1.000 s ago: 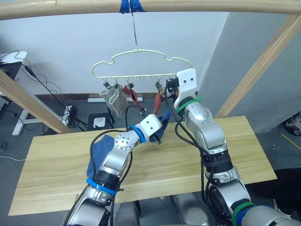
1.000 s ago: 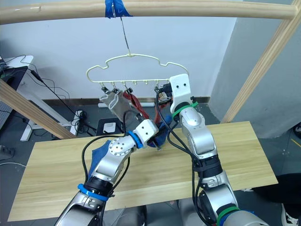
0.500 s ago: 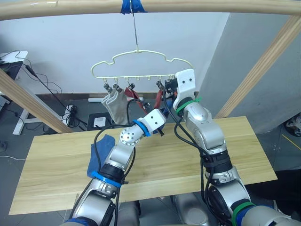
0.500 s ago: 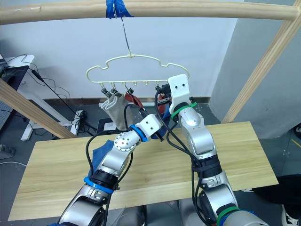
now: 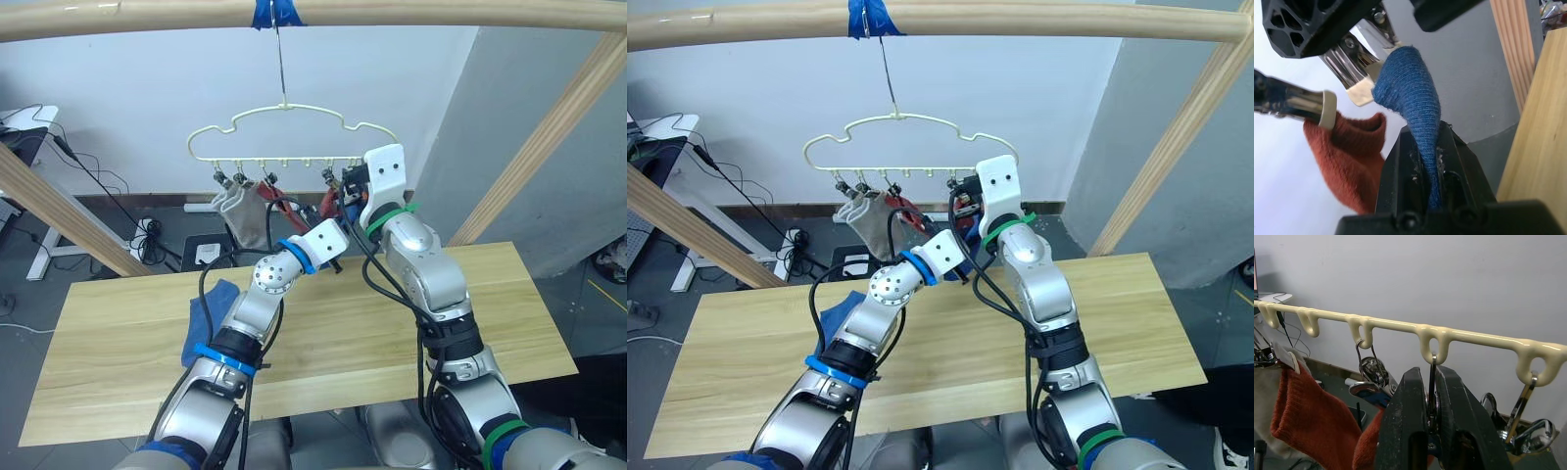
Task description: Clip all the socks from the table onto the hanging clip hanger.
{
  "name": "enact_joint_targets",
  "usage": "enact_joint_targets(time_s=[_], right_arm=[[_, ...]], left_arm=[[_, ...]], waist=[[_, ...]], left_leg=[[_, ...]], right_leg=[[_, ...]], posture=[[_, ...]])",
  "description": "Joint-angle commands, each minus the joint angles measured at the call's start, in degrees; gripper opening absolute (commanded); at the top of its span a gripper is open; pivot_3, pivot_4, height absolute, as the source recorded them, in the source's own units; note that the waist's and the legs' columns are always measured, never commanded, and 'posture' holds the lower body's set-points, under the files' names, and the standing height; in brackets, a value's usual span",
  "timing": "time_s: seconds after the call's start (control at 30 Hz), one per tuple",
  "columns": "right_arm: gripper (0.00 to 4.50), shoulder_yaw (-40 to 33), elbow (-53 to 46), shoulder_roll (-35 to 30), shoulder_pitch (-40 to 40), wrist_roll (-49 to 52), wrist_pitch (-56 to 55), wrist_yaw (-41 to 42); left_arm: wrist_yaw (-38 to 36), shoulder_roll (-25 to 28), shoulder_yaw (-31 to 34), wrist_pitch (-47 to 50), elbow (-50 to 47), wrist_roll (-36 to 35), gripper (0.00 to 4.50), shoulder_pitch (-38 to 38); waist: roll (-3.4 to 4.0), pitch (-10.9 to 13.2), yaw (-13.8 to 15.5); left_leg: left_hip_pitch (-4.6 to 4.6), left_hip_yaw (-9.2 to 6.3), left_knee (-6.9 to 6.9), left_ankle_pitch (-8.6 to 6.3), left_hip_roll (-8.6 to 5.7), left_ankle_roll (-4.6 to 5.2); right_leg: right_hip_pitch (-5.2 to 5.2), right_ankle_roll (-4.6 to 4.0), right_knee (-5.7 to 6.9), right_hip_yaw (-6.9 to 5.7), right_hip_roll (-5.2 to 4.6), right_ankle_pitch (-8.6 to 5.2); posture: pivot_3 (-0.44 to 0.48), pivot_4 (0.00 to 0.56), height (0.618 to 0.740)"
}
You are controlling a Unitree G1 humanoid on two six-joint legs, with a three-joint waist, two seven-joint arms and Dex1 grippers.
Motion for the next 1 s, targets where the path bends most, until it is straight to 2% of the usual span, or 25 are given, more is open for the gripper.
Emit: enact_joint_targets(time_s=[0.03, 0.3, 1.0], right_arm=[[0.00, 0.0, -2.8, 0.4, -0.6, 0.6, 0.1, 0.2], [0.00, -0.1, -2.9, 0.3, -0.6, 0.5, -0.1, 0.0], [0.00, 0.2, -2.9, 0.2, -0.4, 0.5, 0.4, 0.3]], left_arm=[[0.2, -0.3, 0.1, -1.2, -0.3, -0.1, 0.01, -1.3], [-2.2, -0.1, -1.2, -0.4, 0.4, 0.2, 0.01, -0.5], [1.7, -0.6, 0.7, -0.9, 0.0, -0.3, 0.01, -2.1]], waist=[[0.00, 0.0, 0.0], [0.00, 0.0, 0.0], [0.00, 0.0, 0.0]], left_leg=[[0.00, 0.00, 0.00, 0.00, 0.00, 0.00], [0.00, 0.00, 0.00, 0.00, 0.00, 0.00], [0.00, 0.00, 0.00, 0.00, 0.00, 0.00]], right_leg=[[0.00, 0.00, 0.00, 0.00, 0.00, 0.00], [0.00, 0.00, 0.00, 0.00, 0.00, 0.00], [0.00, 0.00, 0.00, -0.01, 0.00, 0.00]], posture=[[-0.222, 0.204, 0.740], [-0.224, 0.202, 0.740], [-0.223, 0.203, 0.740]])
